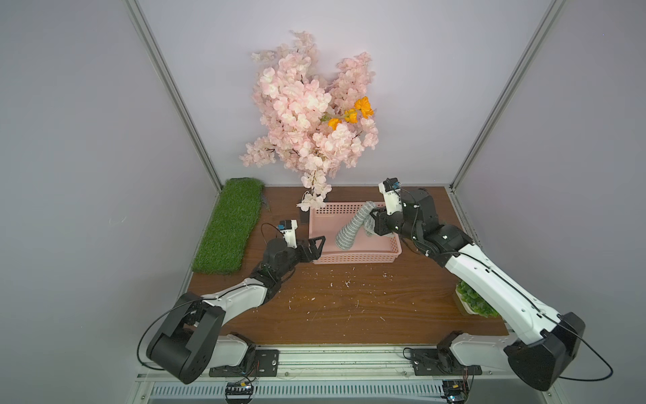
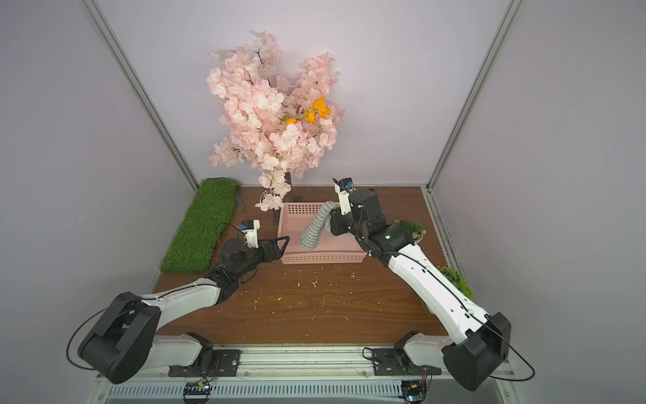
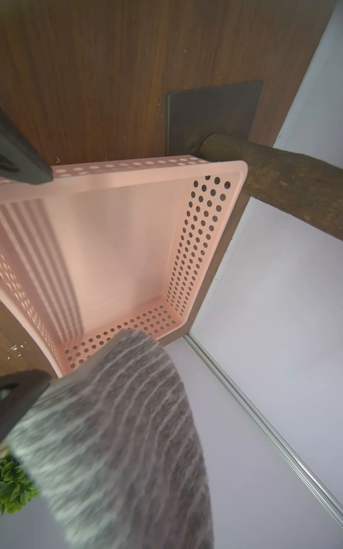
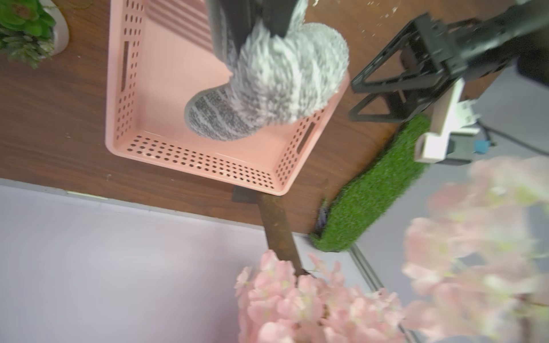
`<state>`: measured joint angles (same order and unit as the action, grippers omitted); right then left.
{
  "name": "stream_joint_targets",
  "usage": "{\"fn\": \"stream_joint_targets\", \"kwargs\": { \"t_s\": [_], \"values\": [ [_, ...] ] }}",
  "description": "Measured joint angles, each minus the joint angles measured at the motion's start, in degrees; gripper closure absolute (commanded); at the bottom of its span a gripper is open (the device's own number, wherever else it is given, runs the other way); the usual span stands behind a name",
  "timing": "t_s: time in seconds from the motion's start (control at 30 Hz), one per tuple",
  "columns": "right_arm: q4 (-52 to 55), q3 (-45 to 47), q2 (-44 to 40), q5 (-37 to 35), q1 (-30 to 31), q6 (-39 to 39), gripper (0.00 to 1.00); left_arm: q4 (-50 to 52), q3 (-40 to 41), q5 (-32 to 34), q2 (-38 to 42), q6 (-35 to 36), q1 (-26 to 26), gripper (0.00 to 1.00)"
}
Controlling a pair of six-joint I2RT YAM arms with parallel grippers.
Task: Fold the square dishcloth
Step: Pick up the cleaning item from the bin, then place the cleaning item at the center of the board.
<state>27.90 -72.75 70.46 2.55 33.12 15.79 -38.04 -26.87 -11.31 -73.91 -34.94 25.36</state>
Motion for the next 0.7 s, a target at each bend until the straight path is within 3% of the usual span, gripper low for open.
{"fn": "stream_joint_targets", "kwargs": {
  "t_s": [0.2,0.37,0.5,0.7],
  "values": [
    [0.28,4.39,-5.75,4.42,6.60,1.66,1.00,8.07,1.27,4.63,8.92,0.09,0.00,0.00],
    [-0.24,11.10,-4.55,5.70,9.81,3.45,0.99,15.47,1.29,6.78,14.25,0.92,0.00,0.00],
    [0.46,16.83,-1.51,4.37,10.05,5.27,0.81,20.33,1.29,6.34,15.63,1.62,0.00,0.00],
    [1.33,22.27,3.48,-0.09,9.99,8.04,0.61,23.96,2.12,3.63,15.32,1.84,0.87,0.05]
  ]
}}
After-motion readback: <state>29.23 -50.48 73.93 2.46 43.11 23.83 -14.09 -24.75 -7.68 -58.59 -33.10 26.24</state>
